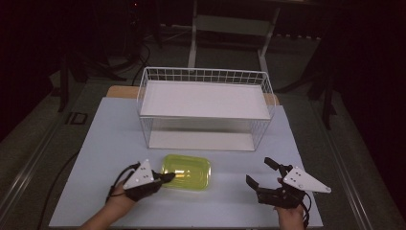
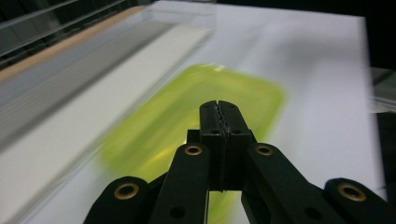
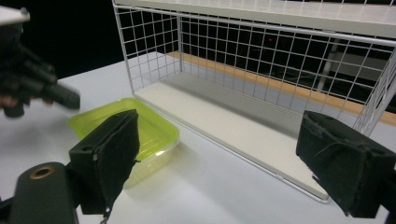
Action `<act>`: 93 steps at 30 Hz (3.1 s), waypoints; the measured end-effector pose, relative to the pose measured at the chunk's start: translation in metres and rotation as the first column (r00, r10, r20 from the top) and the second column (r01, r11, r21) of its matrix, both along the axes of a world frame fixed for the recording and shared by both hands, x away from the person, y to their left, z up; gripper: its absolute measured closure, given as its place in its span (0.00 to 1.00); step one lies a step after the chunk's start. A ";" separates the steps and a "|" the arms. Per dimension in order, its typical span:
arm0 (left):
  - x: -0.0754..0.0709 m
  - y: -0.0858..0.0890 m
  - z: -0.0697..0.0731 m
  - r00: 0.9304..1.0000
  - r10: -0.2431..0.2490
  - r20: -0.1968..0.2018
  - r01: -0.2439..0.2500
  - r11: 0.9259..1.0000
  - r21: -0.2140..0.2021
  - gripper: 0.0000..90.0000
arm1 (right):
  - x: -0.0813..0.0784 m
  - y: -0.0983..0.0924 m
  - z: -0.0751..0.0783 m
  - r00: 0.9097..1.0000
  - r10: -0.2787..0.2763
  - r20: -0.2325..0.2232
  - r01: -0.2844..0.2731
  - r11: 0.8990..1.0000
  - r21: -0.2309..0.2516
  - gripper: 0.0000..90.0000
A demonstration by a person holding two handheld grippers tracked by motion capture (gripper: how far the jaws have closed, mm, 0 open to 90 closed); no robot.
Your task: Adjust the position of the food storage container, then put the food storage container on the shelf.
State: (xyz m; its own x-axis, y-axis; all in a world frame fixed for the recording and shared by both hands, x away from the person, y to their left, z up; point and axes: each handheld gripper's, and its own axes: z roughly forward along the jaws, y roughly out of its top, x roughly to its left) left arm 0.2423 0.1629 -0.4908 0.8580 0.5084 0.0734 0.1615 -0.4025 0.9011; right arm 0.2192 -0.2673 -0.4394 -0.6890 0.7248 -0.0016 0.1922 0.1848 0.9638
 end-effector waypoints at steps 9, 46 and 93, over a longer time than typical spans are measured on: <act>0.025 0.038 -0.028 0.990 0.126 -0.067 -0.128 0.991 -0.023 1.00 | 0.001 0.002 -0.001 1.000 0.003 -0.009 -0.003 1.000 -0.003 0.15; 0.031 -0.023 -0.042 0.993 -0.001 -0.119 -0.004 0.999 -0.040 1.00 | 0.003 0.003 -0.004 1.000 0.015 -0.020 -0.015 1.000 -0.013 0.15; 0.052 -0.037 0.006 0.934 0.054 -0.354 -0.100 0.989 -0.113 0.09 | 0.056 0.064 -0.014 0.982 0.054 -0.180 -0.081 0.986 -0.147 0.14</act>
